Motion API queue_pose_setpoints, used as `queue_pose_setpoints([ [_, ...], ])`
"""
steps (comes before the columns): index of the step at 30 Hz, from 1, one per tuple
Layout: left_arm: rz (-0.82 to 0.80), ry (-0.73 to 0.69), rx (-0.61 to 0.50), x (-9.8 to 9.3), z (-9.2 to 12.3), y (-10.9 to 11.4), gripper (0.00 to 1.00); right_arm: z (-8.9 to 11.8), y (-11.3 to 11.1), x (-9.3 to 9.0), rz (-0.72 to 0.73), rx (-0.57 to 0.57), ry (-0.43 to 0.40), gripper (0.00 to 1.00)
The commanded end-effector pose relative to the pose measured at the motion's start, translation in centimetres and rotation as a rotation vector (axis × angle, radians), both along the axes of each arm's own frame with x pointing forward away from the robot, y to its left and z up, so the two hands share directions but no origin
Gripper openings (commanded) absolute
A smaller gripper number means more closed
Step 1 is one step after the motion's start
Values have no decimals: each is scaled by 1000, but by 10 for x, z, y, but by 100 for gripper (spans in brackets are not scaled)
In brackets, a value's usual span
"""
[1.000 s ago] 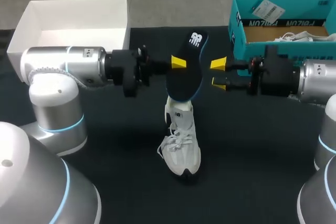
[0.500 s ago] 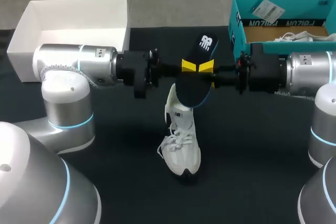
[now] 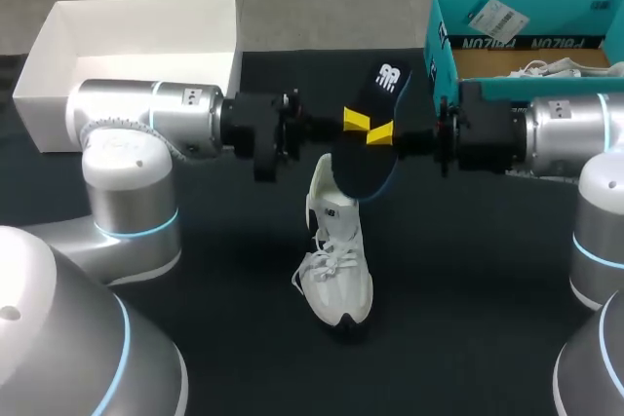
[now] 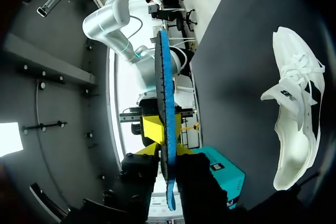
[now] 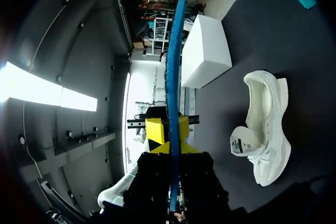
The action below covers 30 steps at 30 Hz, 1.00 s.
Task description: Take the shoe out of the shoebox, open the shoe tongue, remove and reinsert the insole, then place the shoe into the shoebox
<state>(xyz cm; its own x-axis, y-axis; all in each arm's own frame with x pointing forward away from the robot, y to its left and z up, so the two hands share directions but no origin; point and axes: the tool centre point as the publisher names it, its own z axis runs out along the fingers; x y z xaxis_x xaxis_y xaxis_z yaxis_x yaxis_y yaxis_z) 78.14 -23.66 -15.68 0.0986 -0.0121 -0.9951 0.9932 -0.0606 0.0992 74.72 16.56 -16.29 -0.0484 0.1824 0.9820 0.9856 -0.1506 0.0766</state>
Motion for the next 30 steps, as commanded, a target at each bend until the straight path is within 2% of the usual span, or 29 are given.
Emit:
queue_pose_setpoints([
  [1,7,20,-12,-5,-1,7,100,-1,-3,-3,-9,6,-4,0],
  [8,70,36,22,2,-2,49,100,-3,-6,-4,-14,10,-6,0],
  [15,106,48,151,-2,-7,96,100,-2,-10,-3,-19,9,-12,0],
  [23,84,81,348,-17,-19,145,100,0,-13,-3,-31,7,-16,0],
  [27,73,91,405,-19,-12,175,100,-1,-13,-5,-31,7,-15,0],
  [30,102,91,403,-20,-1,198,100,-2,-13,-6,-29,5,-12,0],
])
